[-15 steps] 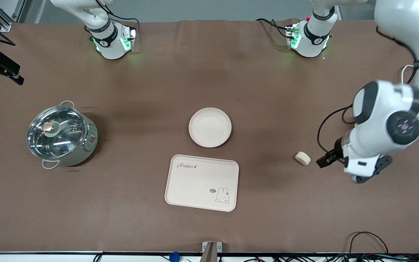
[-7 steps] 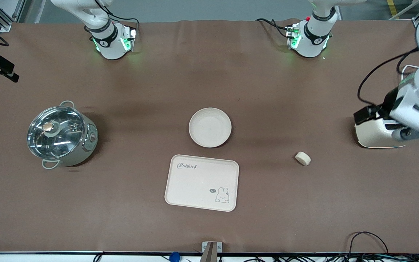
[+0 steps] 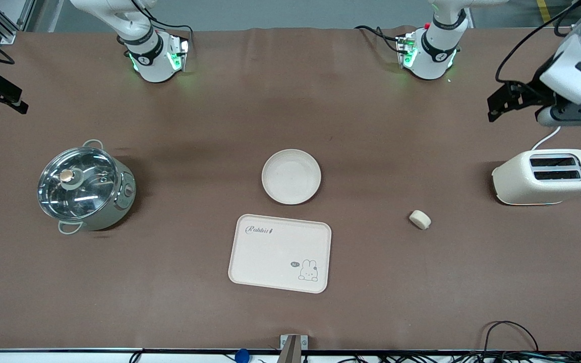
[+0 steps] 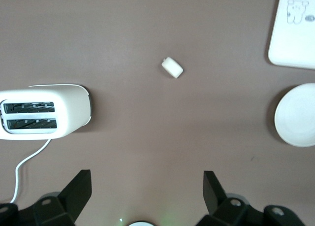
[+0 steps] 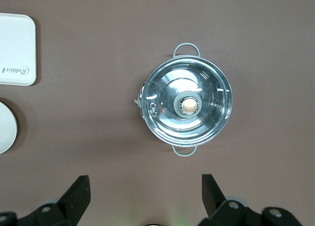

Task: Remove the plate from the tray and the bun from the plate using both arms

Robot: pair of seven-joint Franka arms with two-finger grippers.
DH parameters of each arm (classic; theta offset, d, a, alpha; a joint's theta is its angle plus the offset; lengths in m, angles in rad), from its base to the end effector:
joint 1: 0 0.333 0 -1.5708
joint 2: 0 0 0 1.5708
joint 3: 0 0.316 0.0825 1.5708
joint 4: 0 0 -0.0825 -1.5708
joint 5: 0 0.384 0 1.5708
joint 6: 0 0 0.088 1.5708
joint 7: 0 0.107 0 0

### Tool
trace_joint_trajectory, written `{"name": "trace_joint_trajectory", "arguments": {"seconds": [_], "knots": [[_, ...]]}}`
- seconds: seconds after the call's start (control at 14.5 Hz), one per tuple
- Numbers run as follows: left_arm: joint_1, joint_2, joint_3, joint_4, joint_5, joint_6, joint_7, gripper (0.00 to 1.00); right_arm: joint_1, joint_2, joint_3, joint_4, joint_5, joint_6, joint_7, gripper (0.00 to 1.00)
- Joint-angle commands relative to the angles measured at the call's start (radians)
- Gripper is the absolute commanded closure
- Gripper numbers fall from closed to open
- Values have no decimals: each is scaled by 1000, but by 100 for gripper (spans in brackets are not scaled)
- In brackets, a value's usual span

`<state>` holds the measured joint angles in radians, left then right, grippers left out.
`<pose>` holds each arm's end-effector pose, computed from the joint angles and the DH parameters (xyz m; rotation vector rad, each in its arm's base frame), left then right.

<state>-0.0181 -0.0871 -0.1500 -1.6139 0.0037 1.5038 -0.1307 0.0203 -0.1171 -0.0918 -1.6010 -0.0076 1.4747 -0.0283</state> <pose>0.5126 -0.0904 0.6448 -3.1208 0.0569 0.0331 0.5060 -0.0403 0.6639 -3.1372 0.0678 0.0149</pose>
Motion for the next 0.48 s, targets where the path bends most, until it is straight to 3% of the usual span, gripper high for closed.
{"name": "trace_joint_trajectory", "arguments": {"seconds": [0.0,0.41], "knots": [[7,-40,12,-44,-19,3,68,0,-2,-1,7,0,-15,-5,19,0],[4,-29,12,-14,-7,3,77,0,3,-3,7,-7,-15,-5,18,0]]}}
